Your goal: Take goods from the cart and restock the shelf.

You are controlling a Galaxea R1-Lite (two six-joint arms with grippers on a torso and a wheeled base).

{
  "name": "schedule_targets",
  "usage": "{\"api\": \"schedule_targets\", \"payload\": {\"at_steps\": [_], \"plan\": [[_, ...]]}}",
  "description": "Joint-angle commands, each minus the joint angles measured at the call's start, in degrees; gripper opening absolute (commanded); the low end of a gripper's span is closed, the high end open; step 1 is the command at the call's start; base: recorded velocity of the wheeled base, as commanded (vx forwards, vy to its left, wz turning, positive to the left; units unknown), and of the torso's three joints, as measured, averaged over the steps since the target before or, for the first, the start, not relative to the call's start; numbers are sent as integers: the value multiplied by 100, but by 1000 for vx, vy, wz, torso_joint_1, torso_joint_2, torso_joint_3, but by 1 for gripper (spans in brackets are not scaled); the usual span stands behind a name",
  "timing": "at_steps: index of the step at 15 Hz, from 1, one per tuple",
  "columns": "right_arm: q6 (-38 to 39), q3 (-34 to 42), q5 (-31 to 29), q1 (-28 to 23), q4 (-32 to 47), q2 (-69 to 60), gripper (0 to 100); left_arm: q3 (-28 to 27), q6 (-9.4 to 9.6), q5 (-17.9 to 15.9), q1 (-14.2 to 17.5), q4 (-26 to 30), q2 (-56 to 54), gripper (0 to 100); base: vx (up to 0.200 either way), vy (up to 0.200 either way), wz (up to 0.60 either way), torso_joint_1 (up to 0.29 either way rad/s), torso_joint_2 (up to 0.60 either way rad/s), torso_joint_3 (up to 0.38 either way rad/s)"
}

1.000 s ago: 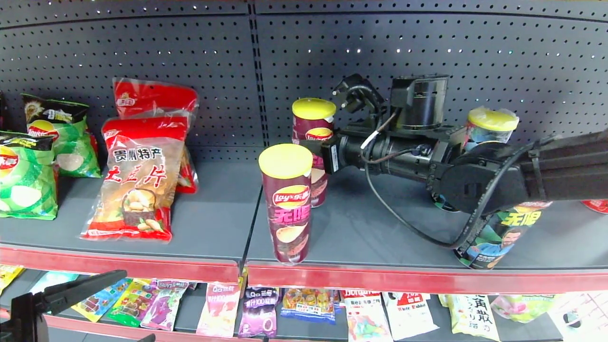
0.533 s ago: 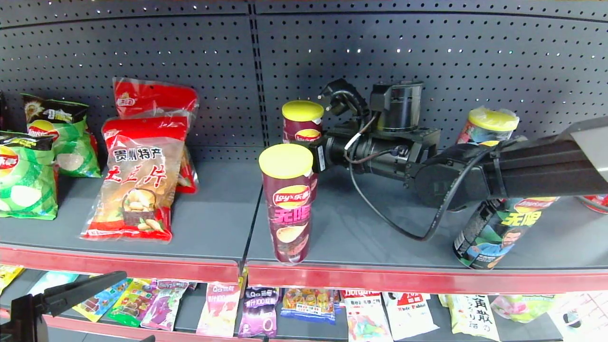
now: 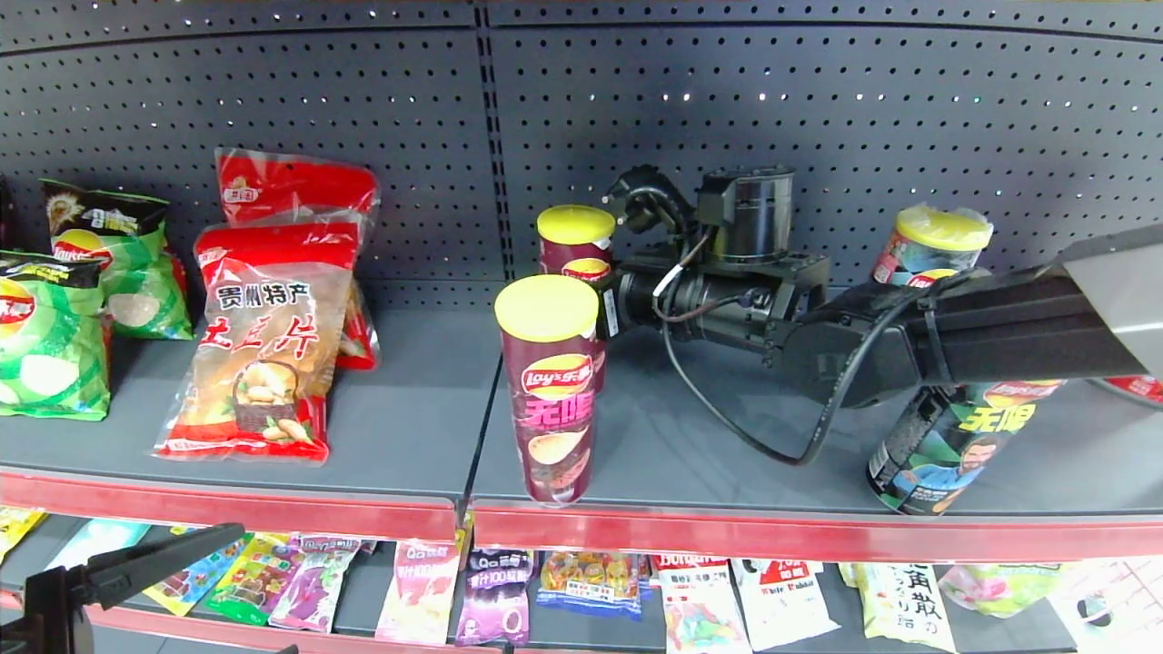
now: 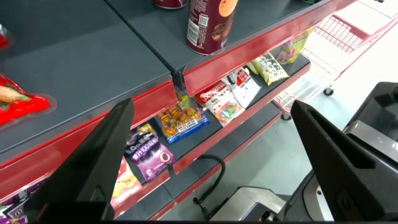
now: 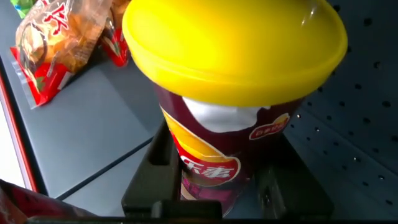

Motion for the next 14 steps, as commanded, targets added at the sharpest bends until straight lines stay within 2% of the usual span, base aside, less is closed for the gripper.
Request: {"api": "schedule_targets", "payload": {"at_steps": [1, 3, 4, 10, 14], "plan": [[-4, 49, 2, 4, 1, -30, 0, 5, -1, -1, -4, -3, 15, 100, 0, 0, 0, 0, 0, 0], [5, 75, 2, 4, 1, -30, 0, 5, -1, -1, -4, -3, 15, 100, 0, 0, 0, 0, 0, 0], [5, 93, -7, 4, -8, -30, 100, 5, -1, -1, -4, -3, 15, 100, 0, 0, 0, 0, 0, 0], [5, 145, -121, 4, 1, -100, 100, -4, -1, -1, -4, -3, 15, 100, 0, 0, 0, 0, 0, 0], [14, 804, -385, 30, 10, -698, 100, -48, -1, -10, -4, -3, 94, 100, 0, 0, 0, 0, 0, 0]]}}
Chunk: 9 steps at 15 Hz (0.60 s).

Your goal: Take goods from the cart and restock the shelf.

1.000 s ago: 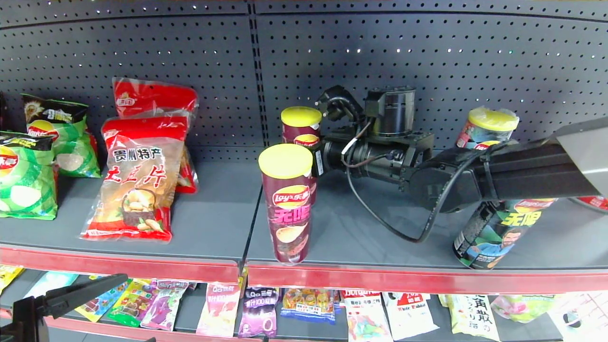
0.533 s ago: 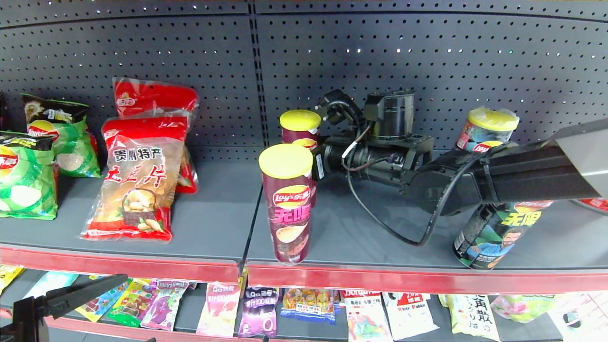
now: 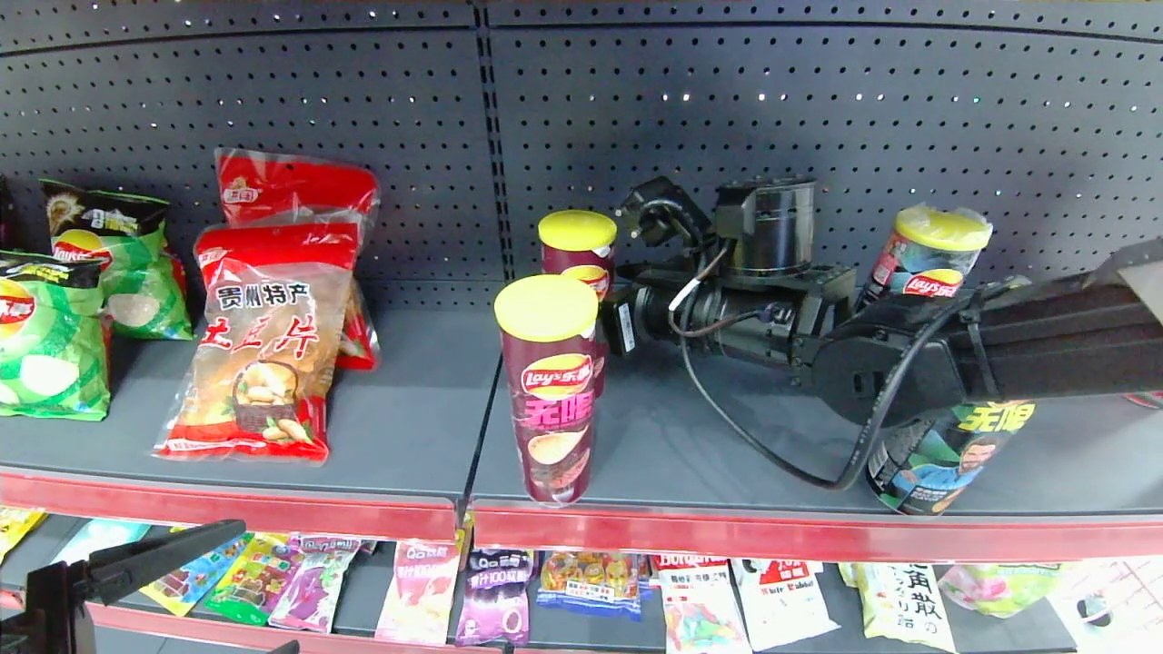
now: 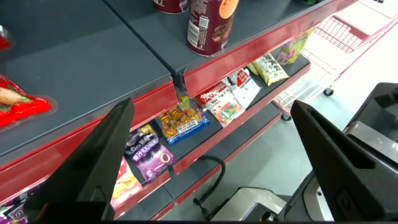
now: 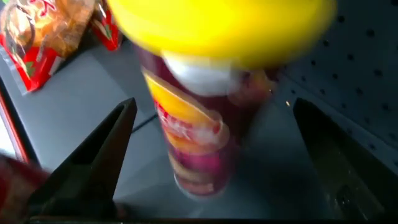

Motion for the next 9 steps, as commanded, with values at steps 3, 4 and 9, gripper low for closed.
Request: {"api": "schedule_targets", "payload": {"at_steps": [3, 4, 9], "plan": [[-11, 281, -115, 6, 68, -630, 100, -21, -1, -20, -2, -12, 127, 100, 0, 0, 0, 0, 0, 0], [-11, 378, -142, 15, 77, -718, 100, -29, -1, -20, -2, -12, 127, 100, 0, 0, 0, 0, 0, 0], [-11, 984, -230, 59, 68, -1316, 100, -29, -1, -20, -2, -12, 171, 100, 0, 0, 0, 0, 0, 0]]}}
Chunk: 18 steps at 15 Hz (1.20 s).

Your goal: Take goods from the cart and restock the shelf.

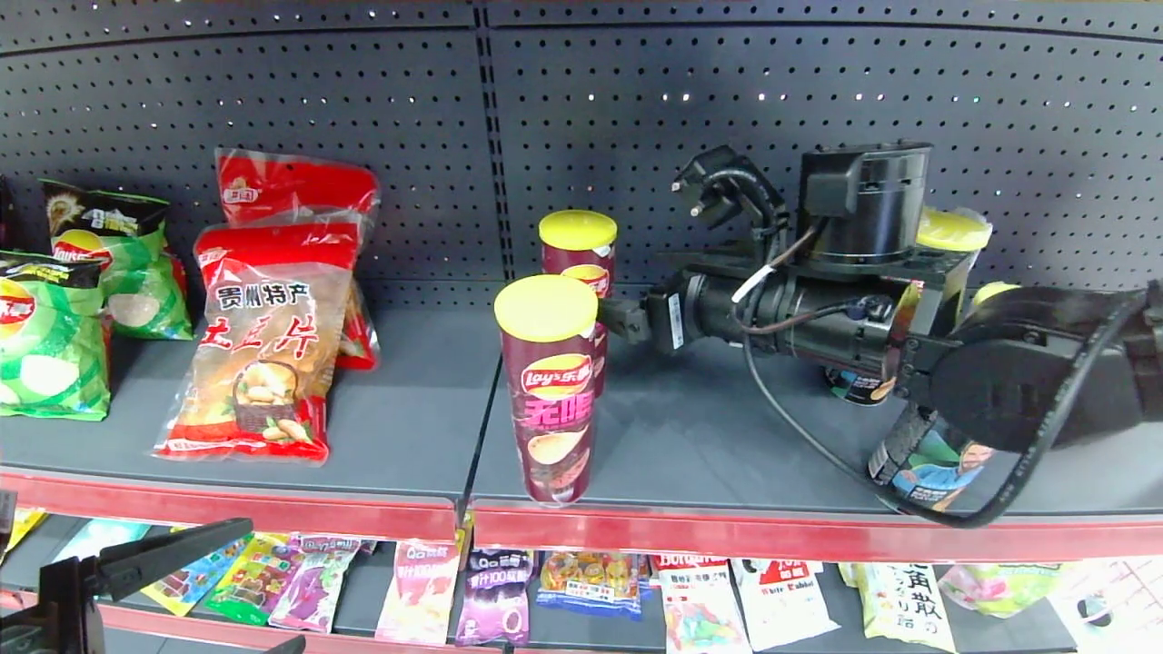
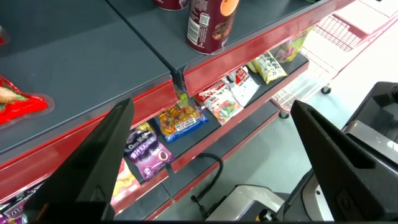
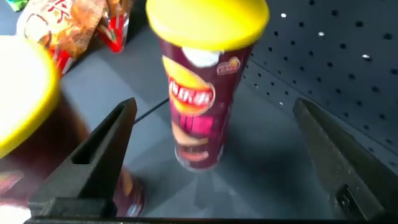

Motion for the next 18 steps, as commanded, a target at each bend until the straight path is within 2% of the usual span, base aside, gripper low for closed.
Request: {"api": "schedule_targets", "payload": {"at_steps": [1, 10, 13, 18], "plan": [[-3, 265, -23, 17, 1, -424, 100, 2, -1, 8, 0, -4, 75, 100, 0, 0, 0, 0, 0, 0], [14, 1399, -40, 70, -8, -1751, 100, -112, 69, 131, 0, -39, 647, 100, 0, 0, 0, 0, 0, 0], [14, 1962, -14, 70, 1, -2332, 100, -200, 350, 237, 0, -56, 1033, 100, 0, 0, 0, 0, 0, 0], [14, 2920, 48, 193, 1, -3588, 100, -560, 491, 246, -9, -56, 1534, 100, 0, 0, 0, 0, 0, 0]]}}
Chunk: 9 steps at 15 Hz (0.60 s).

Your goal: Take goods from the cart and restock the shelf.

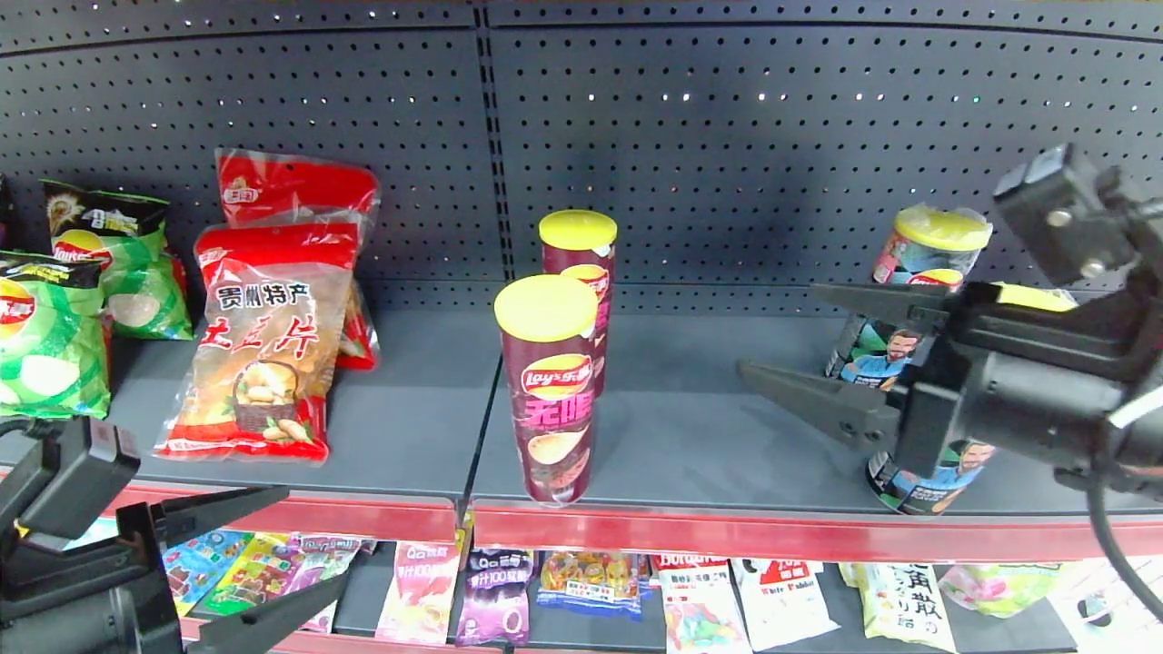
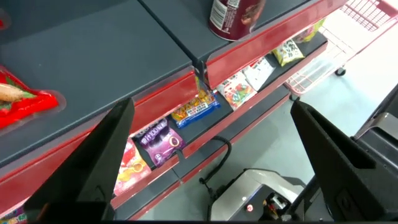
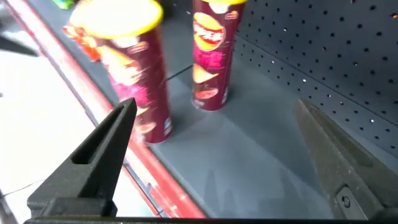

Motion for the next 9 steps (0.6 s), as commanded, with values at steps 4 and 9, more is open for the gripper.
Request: {"api": "schedule_targets", "payload": {"at_steps": [4, 9], "plan": [[22, 862, 39, 54, 15, -1563, 100, -364, 254, 2, -33, -3, 684, 100, 0, 0, 0, 0, 0, 0], [58, 994, -23, -34, 1263, -2943, 100, -618, 263, 2, -218, -20, 1089, 100, 0, 0, 0, 0, 0, 0]]}}
